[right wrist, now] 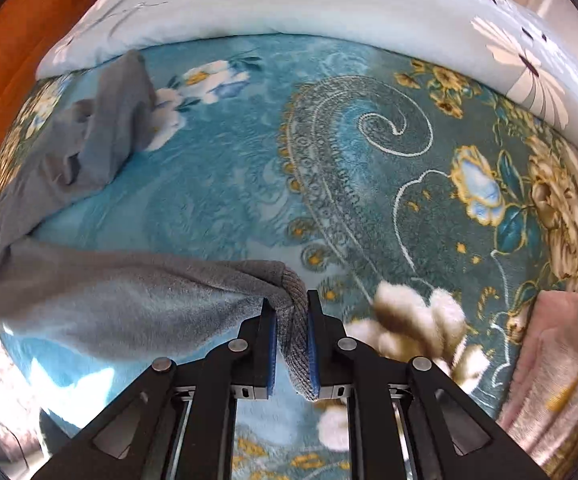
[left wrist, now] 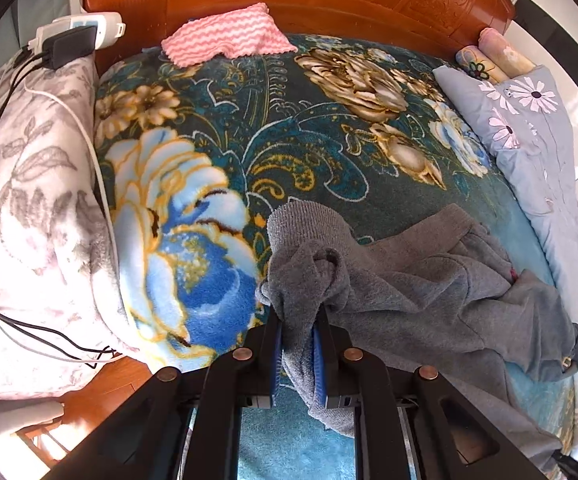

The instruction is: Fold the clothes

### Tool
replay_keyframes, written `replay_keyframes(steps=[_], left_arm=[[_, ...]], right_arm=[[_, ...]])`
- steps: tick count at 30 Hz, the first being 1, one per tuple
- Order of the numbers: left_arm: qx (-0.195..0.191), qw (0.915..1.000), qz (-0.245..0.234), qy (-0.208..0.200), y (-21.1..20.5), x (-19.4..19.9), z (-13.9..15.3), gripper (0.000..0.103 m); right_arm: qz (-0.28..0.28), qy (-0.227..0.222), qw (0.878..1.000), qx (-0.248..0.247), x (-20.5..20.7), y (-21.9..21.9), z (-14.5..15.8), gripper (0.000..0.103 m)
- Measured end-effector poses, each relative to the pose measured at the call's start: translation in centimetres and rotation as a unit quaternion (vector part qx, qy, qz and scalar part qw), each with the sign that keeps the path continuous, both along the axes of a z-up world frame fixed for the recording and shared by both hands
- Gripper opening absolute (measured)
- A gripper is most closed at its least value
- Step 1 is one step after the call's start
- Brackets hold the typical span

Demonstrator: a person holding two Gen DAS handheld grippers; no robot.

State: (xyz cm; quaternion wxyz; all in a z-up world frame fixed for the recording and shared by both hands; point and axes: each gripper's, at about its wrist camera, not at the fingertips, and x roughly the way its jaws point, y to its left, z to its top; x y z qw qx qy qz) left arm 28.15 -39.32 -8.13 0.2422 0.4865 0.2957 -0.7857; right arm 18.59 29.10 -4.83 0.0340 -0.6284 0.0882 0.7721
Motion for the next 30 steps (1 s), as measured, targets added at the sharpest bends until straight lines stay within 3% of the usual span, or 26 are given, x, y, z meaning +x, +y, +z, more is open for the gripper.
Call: replay_keyframes(steps=[3, 7, 9, 11, 16, 23, 26, 30], left_arm=[[0.004, 1.0, -0.004, -0.008, -0.2, 0.2, -0.7, 0.017], [-0.002, 0.9999, -0.007, -0.015, 0.1, -0.3, -1.1, 0.017], [-0.002, 0.9999, -0.003, -0.015, 0.2, -0.5, -1.3, 0.017], [-0.001, 0.9999, -0.001, -0.017, 0.2, -0.6, -1.4, 0.017], [-0.007, 0.9994, -0.018, -0.03, 0.1, -1.1, -1.2, 0.017], [-0.002, 0.9996, -0.011, -0.025, 0.1, -0.7, -1.1, 0.017], [-0.001, 0.9997, -0.008, -0.025, 0.1, -0.6, -1.5, 0.017], [0.001, 0.9996, -0.004, -0.029, 0.1, -0.8, -1.9, 0.018]], right_arm=[[-0.031, 0.003, 0.999, -0.011, -2.4, 0.8, -0.9, 0.026], [-0.012, 0.063, 0.998, -0.013, -2.1, 0.9, 2.2, 0.047], [-0.011, 0.08, 0.997, -0.009, -1.1, 1.2, 3.0, 0.048], [-0.038, 0.085, 0.995, -0.033, 0.9, 1.9, 2.6, 0.048], [-0.075, 0.083, 0.993, -0.036, 2.6, 2.9, 0.5, 0.048], [-0.05, 0.064, 0.997, 0.005, -3.3, 3.4, 2.6, 0.048], [-0.073, 0.088, 0.993, -0.022, -1.8, 3.9, 2.9, 0.048], [-0.14, 0.073, 0.983, -0.097, 2.4, 4.5, -1.1, 0.048]])
